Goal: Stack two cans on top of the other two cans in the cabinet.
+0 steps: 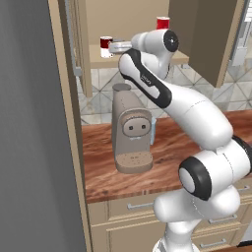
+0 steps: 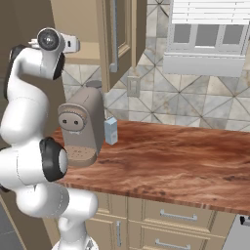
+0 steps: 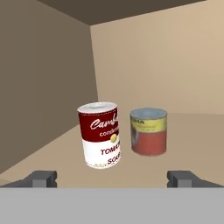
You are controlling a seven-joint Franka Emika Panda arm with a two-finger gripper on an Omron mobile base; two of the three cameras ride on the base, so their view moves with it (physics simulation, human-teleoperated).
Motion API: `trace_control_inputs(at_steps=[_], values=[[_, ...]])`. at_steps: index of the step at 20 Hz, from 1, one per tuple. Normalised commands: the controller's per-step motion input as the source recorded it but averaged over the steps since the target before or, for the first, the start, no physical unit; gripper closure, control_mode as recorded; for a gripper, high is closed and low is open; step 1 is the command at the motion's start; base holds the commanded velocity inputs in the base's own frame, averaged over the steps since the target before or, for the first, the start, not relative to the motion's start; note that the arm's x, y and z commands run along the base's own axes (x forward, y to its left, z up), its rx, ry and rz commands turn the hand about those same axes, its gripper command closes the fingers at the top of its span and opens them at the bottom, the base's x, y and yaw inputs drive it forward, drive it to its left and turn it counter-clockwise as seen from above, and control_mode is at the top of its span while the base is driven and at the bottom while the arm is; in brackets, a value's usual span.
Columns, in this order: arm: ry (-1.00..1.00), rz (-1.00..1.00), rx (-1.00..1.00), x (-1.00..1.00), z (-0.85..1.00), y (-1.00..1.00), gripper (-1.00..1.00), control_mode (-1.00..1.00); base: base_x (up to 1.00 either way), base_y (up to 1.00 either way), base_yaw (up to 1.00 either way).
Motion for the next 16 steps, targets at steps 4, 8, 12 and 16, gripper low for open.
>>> trace_control_inputs(at_steps=[4, 8, 12, 16], values=[[-0.05, 0.0, -0.04, 0.0, 0.0, 0.17, -1.0, -1.0, 0.0, 0.0, 0.0], [-0.09, 0.0, -0.05, 0.0, 0.0, 0.2, -1.0, -1.0, 0.0, 0.0, 0.0], [-0.06, -0.01, -0.04, 0.03, -0.03, 0.11, -1.0, -1.0, 0.0, 0.0, 0.0], [0.0, -0.04, -0.01, 0.14, -0.1, 0.0, -1.0, -1.0, 0.0, 0.0, 0.0]])
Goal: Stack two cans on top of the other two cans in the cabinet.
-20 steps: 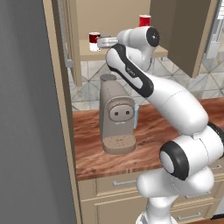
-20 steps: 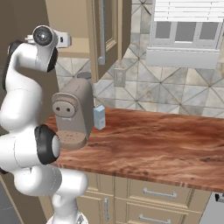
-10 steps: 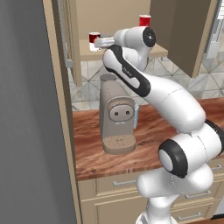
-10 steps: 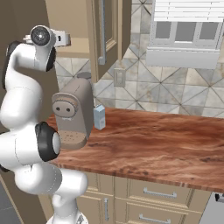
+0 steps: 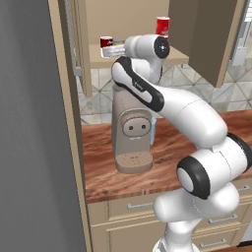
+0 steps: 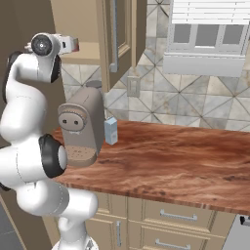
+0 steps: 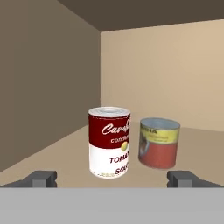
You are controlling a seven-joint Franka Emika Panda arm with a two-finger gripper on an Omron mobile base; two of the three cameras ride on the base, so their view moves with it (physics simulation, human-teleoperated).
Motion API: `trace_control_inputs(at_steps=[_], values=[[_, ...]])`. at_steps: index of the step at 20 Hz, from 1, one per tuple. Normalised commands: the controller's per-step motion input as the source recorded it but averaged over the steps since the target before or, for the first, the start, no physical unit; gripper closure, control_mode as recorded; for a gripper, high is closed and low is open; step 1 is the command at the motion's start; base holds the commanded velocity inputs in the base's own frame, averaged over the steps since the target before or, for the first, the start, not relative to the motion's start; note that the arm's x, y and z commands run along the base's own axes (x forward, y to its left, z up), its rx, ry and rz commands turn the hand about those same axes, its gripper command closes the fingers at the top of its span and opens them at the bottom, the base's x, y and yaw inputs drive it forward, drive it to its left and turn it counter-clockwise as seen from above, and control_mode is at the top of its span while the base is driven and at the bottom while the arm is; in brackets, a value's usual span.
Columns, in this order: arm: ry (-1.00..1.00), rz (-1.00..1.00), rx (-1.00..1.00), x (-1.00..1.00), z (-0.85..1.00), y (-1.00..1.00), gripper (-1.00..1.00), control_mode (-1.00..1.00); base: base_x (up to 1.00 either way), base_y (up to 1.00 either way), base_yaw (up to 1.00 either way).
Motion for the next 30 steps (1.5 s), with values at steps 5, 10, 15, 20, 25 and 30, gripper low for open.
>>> trace_control_inputs(at_steps=[5, 10, 15, 20, 25, 30], values=[[0.0, -0.05, 0.0, 0.15, -0.04, 0.0, -1.0, -1.0, 0.0, 0.0, 0.0], [0.0, -0.05, 0.0, 0.06, 0.0, 0.05, -1.0, -1.0, 0.0, 0.0, 0.0], [0.0, -0.05, 0.0, 0.12, 0.0, 0.09, -1.0, -1.0, 0.0, 0.0, 0.0], [0.0, -0.02, 0.0, 0.12, 0.0, 0.07, -1.0, -1.0, 0.0, 0.0, 0.0], [0.0, 0.0, 0.0, 0.17, 0.0, 0.17, -1.0, -1.0, 0.0, 0.0, 0.0], [0.0, 0.0, 0.0, 0.22, 0.0, 0.01, -1.0, -1.0, 0.0, 0.0, 0.0]])
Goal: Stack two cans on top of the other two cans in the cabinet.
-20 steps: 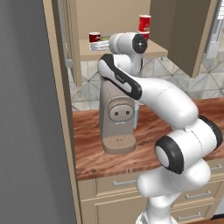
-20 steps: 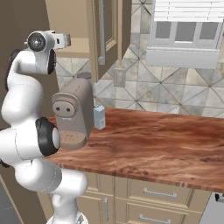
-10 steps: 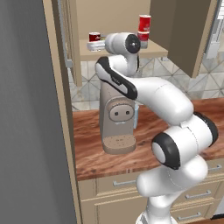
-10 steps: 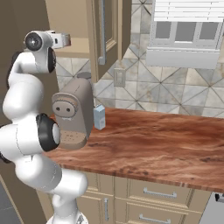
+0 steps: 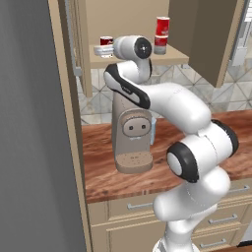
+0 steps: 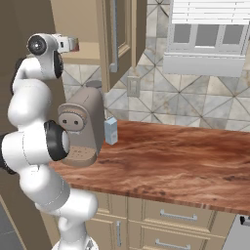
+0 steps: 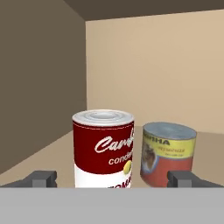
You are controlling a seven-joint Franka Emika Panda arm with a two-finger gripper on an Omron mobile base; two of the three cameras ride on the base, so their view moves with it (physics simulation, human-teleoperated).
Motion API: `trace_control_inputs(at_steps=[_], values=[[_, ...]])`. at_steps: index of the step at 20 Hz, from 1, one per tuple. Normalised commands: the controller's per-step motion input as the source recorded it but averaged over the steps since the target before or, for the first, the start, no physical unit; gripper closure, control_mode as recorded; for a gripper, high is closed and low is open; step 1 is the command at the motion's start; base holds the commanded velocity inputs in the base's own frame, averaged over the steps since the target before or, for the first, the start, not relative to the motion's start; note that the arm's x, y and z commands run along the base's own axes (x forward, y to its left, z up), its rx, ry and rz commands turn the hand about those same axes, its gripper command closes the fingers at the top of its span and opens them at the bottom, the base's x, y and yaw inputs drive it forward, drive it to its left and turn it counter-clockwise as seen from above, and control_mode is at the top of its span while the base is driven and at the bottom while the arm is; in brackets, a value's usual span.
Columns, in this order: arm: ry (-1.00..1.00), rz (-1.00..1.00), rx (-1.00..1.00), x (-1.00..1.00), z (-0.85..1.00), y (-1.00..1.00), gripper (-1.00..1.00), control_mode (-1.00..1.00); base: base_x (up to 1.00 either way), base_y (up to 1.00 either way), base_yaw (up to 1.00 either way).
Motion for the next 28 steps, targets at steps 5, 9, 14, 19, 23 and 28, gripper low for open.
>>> trace_control_inputs(at_steps=[5, 9, 14, 19, 23, 28], values=[[0.0, 0.0, 0.0, 0.17, 0.0, 0.0, -1.0, -1.0, 0.0, 0.0, 0.0], [0.0, 0.0, 0.0, 0.04, 0.0, 0.05, -1.0, -1.0, 0.0, 0.0, 0.0], [0.0, 0.0, 0.0, 0.03, 0.0, 0.13, -1.0, -1.0, 0.0, 0.0, 0.0], [0.0, 0.0, 0.0, 0.08, 0.0, 0.04, -1.0, -1.0, 0.0, 0.0, 0.0], [0.0, 0.0, 0.0, 0.11, 0.0, 0.03, -1.0, -1.0, 0.0, 0.0, 0.0], [0.0, 0.0, 0.0, 0.1, -0.02, 0.08, -1.0, -1.0, 0.0, 0.0, 0.0]])
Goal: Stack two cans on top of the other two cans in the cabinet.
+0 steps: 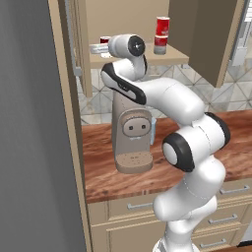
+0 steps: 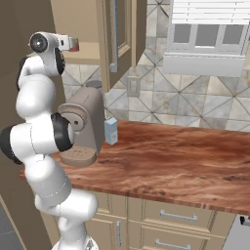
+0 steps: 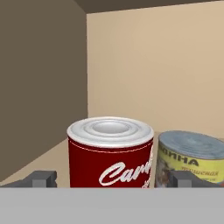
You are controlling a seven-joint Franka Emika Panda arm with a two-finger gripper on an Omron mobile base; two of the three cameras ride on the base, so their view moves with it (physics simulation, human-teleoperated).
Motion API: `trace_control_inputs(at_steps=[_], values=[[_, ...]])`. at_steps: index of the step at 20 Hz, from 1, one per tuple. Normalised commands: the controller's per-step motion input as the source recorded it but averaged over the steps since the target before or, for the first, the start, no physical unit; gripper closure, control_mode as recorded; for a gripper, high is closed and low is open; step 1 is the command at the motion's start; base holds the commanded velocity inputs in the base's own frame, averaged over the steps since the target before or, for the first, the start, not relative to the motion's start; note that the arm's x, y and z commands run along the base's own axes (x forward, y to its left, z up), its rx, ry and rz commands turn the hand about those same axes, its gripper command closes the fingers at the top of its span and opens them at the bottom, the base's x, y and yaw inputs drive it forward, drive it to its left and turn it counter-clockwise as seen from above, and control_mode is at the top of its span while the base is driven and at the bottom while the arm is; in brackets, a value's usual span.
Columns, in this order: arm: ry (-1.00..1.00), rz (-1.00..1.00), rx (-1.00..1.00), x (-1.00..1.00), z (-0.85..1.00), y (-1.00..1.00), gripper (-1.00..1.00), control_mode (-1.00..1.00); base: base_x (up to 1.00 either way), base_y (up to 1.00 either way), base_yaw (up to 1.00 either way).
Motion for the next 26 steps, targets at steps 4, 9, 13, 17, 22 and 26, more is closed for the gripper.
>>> trace_control_inputs(at_steps=[4, 9, 13, 17, 22, 26], values=[[0.0, 0.0, 0.0, 0.09, -0.02, 0.1, -1.0, -1.0, 0.0, 0.0, 0.0], [0.0, 0.0, 0.0, 0.0, 0.0, 0.05, -1.0, -1.0, 0.0, 0.0, 0.0], [0.0, 0.0, 0.0, 0.0, 0.0, 0.0, -1.0, -1.0, 0.0, 0.0, 0.0], [0.0, 0.0, 0.0, 0.0, 0.0, 0.0, -1.0, -1.0, 0.0, 0.0, 0.0], [0.0, 0.0, 0.0, 0.0, 0.0, 0.0, 1.0, -1.0, 0.0, 0.0, 0.0], [0.0, 0.0, 0.0, 0.0, 0.0, 0.0, 1.0, -1.0, 0.0, 0.0, 0.0]])
